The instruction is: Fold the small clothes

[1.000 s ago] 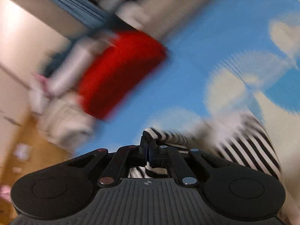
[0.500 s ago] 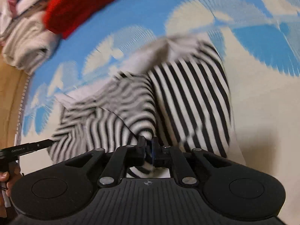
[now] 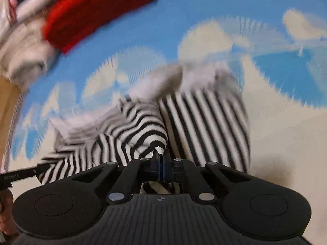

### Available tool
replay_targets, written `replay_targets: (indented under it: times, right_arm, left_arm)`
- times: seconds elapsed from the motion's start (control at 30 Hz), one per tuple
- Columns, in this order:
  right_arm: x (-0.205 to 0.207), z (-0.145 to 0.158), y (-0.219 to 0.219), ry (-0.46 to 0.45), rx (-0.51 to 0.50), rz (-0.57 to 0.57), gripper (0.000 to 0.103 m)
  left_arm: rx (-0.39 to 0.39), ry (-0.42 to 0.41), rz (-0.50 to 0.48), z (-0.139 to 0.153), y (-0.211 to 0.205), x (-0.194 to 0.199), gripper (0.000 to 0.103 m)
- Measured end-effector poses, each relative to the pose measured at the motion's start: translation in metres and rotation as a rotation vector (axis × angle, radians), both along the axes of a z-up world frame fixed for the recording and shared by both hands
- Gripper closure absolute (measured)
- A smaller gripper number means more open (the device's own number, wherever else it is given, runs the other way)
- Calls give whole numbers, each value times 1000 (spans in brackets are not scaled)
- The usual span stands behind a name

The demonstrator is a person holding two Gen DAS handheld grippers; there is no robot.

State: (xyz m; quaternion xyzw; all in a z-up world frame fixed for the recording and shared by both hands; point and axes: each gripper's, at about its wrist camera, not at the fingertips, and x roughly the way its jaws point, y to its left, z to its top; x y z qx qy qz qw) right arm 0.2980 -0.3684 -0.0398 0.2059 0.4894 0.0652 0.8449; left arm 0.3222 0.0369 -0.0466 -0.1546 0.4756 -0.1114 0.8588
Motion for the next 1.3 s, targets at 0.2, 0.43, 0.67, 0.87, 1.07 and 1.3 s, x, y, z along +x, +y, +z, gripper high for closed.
replay_targets:
  times: [0.2,0.43,0.67,0.87,1.07,1.3]
  right_arm:
    - [-9,19,-35,-27,29,-68,102]
    - [-8,-32,-15,184,-99,96,91]
    - [-16,17,-11,-113,-104,118,69]
    - [-12,-7,13,-47,-141,232,69]
    - [-4,-53,9,210,-268,164,63]
    - [-14,-16,21,17,-163,235,63]
  left_arm:
    - [128,116,-72,-19,-6,2,97]
    - [252,195,-115,-29,-9,0,71]
    - [195,-25,-161,3,-20,-9,69]
    - [321,156,-194,-38,-26,-5,72]
    - [424,162,-210,-36,-25,-10,71]
    - [344,97,-267,-35,-34,-13,71]
